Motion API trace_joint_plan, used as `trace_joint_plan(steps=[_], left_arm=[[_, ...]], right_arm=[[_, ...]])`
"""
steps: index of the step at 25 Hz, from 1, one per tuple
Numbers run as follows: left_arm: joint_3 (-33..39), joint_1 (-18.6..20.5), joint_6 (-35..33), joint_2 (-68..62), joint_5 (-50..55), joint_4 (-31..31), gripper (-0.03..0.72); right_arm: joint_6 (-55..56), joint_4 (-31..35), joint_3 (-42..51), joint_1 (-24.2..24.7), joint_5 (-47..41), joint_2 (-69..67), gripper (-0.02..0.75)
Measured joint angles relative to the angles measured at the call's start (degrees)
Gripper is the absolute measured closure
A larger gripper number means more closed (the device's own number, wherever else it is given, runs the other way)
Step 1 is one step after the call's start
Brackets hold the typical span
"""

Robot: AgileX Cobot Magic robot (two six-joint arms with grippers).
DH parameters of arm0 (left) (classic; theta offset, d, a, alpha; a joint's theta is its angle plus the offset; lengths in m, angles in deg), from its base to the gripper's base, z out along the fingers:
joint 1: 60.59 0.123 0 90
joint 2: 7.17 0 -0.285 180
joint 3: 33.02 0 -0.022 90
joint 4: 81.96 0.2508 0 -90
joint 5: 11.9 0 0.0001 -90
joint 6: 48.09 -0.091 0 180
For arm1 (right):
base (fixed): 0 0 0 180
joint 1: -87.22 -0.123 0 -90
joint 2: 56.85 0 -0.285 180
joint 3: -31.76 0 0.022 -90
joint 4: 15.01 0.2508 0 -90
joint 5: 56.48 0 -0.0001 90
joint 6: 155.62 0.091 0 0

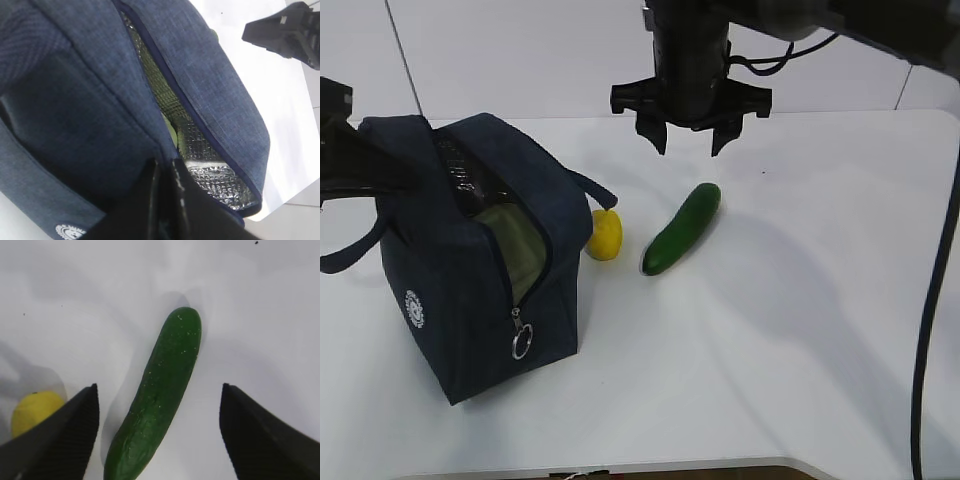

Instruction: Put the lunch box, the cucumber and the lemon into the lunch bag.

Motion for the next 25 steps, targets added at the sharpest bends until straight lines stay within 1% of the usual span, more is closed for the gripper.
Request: trace_joint_plan(steps=[4,7,16,25], left_arm=[[0.0,0.0,0.0,0.0,0.1,0.0,0.698],[0.0,0.0,0.0,0.0,0.1,0.0,0.698],[0.0,0.0,0.0,0.0,0.4,-0.2,0.698],[0.0,0.0,0.0,0.0,0.4,-0.2,0.698]], right_arm=[[0.1,-0.6,0.0,0.3,0.0,-1.0,0.154],[0.3,-0.6,0.0,0.4,0.0,-2.2,0.130],[10.3,-0.2,0.0,1.7,0.1,-3.9,0.130],[11.9,3.6,0.0,4.2,0.2,-6.5,0.138]])
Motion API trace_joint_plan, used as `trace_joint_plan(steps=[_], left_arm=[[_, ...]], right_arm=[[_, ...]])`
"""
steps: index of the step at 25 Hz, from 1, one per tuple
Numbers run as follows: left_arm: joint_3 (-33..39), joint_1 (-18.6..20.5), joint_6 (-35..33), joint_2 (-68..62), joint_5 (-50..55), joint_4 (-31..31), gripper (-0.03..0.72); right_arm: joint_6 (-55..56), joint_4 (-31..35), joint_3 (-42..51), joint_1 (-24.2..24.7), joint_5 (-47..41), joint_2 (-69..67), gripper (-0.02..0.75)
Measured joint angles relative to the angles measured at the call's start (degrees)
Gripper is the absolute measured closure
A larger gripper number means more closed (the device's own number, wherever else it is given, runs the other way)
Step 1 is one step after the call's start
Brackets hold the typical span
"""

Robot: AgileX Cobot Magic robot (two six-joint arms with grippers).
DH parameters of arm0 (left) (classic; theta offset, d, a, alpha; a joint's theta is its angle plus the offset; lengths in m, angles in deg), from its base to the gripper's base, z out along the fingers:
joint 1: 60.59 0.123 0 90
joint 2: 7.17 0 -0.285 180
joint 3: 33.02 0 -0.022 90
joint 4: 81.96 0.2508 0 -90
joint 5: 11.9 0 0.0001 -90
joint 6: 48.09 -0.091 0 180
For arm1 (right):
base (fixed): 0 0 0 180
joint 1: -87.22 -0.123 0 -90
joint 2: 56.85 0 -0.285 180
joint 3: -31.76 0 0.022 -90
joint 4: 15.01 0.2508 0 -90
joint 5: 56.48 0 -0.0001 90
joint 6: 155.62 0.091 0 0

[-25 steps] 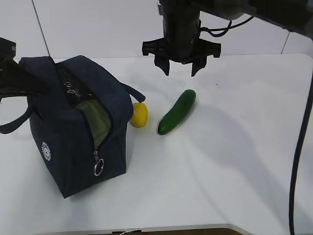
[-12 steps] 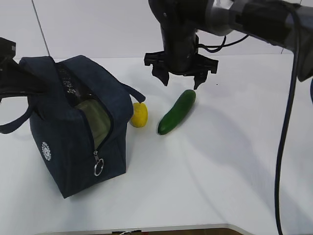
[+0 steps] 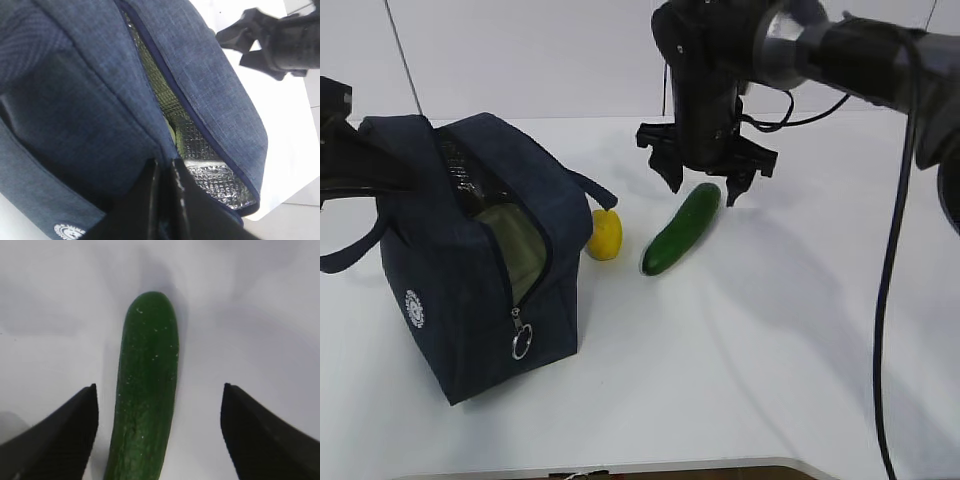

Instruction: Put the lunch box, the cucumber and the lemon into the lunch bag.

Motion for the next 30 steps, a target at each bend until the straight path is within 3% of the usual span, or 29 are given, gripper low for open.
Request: trace_joint_plan(steps=[25,30], left_arm=[[0.0,0.0,0.0,0.0,0.2,0.0,0.698],[0.0,0.0,0.0,0.0,0.4,0.0,0.698]], right_arm=[[0.0,2.6,0.0,0.0,0.4,-4.2,0.150],[-0.2,3.0,0.0,0.1,0.5,-4.3,0.234]])
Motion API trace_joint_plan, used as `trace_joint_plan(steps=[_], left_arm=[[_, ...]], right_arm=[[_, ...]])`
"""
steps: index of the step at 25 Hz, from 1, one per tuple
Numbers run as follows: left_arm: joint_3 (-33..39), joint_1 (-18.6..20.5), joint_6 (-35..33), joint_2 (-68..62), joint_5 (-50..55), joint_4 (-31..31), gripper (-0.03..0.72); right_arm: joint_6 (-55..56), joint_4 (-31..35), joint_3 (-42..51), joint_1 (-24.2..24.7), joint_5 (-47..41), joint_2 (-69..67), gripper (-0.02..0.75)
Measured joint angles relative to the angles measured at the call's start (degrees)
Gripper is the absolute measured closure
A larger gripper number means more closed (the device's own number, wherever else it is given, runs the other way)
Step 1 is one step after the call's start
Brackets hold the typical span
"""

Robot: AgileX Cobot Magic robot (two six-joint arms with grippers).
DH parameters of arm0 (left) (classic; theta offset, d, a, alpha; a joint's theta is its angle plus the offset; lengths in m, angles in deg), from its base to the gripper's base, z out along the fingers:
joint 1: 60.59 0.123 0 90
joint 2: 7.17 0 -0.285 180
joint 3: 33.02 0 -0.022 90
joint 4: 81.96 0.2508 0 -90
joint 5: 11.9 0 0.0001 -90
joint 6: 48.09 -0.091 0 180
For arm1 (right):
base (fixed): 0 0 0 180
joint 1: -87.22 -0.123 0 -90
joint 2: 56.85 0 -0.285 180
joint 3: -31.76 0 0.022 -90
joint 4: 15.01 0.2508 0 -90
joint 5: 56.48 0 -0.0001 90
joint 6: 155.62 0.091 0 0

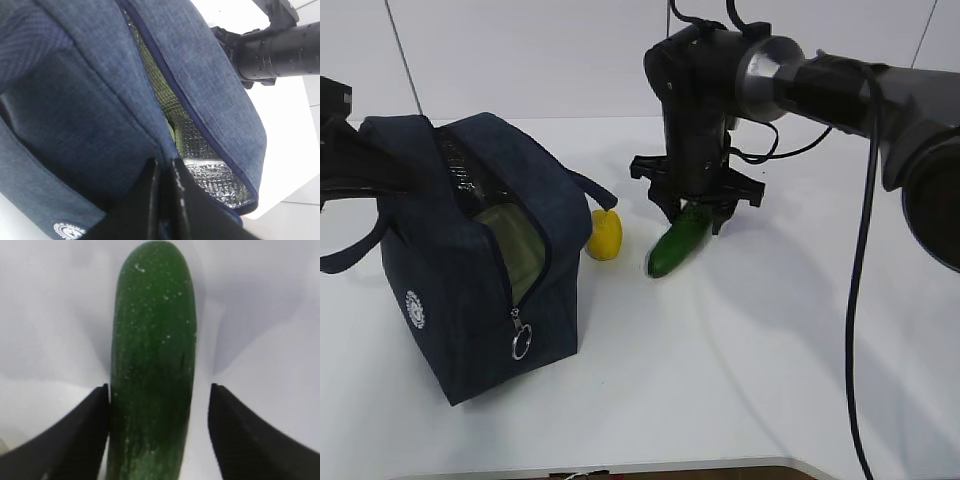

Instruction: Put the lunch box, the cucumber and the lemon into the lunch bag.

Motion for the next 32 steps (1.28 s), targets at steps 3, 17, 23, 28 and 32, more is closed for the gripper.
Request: trace_joint_plan(steps=[3,17,23,28,32], left_arm=[[0.0,0.0,0.0,0.0,0.4,0.0,0.698],[0.0,0.0,0.0,0.0,1.1,0.0,0.698],[0.0,0.0,0.0,0.0,1.2,0.0,0.698],[0.0,0.0,0.0,0.0,1.2,0.0,0.698],[0.0,0.0,0.0,0.0,1.2,0.0,0.698]], right_arm=[[0.0,0.1,0.0,0.0,0.1,0.0,0.328],[-13.9,-1.5,-7.2,0.0,0.1,0.0,0.389],[-21.2,-0.4,-14.5,0.0,-0.1,0.0,0.392],[-26.0,3.4,-18.9,0.0,-0.7,0.0,0.392],[-29.2,6.3,-21.1,0.0,-1.0,0.0,0.393]])
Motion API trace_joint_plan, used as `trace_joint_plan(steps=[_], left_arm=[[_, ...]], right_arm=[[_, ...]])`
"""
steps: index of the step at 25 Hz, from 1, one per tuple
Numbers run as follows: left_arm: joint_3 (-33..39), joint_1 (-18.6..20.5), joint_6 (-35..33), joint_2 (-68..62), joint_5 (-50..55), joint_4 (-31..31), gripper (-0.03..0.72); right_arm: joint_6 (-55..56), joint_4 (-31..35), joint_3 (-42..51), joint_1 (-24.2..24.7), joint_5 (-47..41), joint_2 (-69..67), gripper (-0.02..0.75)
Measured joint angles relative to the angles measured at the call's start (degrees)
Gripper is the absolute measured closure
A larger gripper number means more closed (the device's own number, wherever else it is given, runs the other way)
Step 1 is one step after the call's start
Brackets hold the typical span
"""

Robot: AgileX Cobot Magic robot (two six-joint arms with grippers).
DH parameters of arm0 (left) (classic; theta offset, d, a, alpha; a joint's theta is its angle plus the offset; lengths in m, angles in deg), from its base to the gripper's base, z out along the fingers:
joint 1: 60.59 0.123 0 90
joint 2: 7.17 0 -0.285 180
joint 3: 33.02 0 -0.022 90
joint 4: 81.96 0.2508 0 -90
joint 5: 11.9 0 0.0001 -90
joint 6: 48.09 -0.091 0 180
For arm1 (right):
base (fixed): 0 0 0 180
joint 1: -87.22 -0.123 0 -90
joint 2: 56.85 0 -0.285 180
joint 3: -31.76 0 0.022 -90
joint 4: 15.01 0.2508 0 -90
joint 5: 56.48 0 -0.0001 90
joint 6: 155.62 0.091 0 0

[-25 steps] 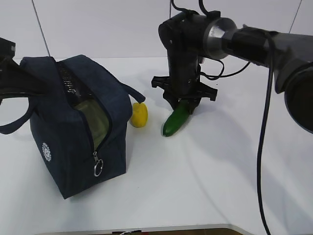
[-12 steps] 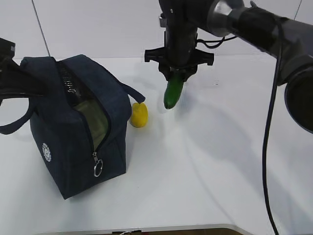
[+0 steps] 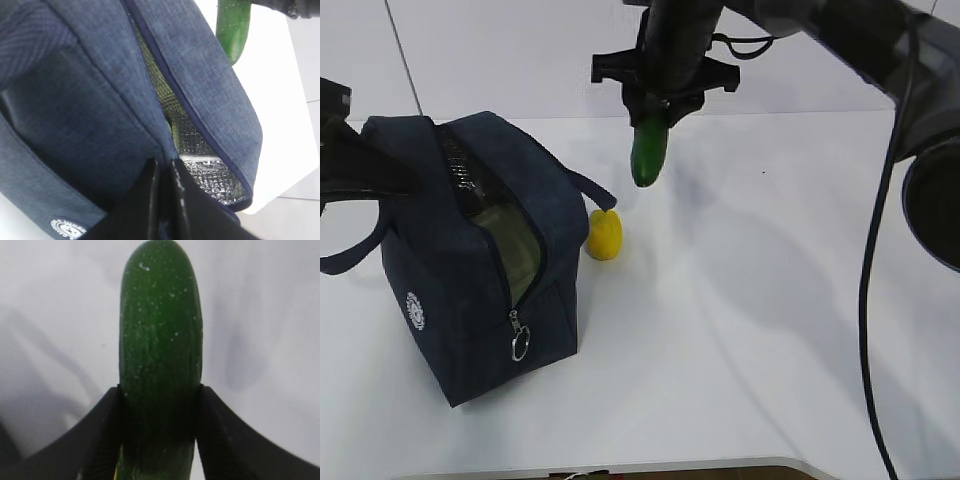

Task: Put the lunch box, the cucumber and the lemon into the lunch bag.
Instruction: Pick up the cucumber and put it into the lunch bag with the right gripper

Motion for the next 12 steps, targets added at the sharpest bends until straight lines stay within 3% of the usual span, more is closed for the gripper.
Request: trace_joint_plan(steps=[12], left_arm=[[0.0,0.1,0.0,0.0,0.0,0.0,0.698]], right_arm=[[-13.2,16.6,-8.2,0.0,-0.5,0.1,0.393]])
